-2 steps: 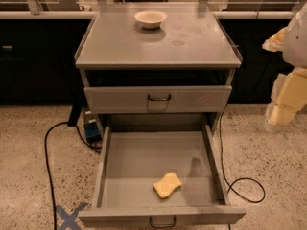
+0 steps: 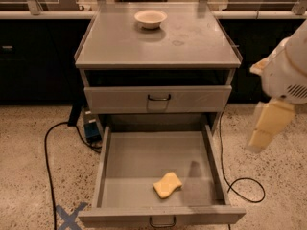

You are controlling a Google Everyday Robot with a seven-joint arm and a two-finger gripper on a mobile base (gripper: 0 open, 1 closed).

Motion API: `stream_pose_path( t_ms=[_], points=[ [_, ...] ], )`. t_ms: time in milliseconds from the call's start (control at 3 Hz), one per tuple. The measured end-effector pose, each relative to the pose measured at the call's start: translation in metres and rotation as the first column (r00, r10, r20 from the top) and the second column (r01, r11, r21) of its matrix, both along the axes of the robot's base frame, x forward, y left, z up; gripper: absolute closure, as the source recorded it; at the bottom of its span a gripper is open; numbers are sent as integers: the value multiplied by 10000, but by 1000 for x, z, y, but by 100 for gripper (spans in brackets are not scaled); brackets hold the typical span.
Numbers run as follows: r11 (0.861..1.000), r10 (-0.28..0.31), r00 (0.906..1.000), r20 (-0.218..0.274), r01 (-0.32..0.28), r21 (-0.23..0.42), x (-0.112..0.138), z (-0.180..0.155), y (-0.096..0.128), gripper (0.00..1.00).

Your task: Pick sponge from middle drawer and place on counter

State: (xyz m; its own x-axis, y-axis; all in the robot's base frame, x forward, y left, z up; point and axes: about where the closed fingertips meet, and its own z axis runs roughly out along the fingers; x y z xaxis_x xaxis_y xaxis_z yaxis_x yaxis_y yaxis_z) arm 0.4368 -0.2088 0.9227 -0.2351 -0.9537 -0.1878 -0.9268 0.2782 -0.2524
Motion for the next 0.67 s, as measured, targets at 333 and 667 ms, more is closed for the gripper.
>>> stream_pose_path(
  t_ms=[333,667],
  points=[
    [9989,-156,9984,-540,180,439,10,-86,12,0],
    [9989,-155,9984,-540,178,439,10,-86,12,0]
  ],
)
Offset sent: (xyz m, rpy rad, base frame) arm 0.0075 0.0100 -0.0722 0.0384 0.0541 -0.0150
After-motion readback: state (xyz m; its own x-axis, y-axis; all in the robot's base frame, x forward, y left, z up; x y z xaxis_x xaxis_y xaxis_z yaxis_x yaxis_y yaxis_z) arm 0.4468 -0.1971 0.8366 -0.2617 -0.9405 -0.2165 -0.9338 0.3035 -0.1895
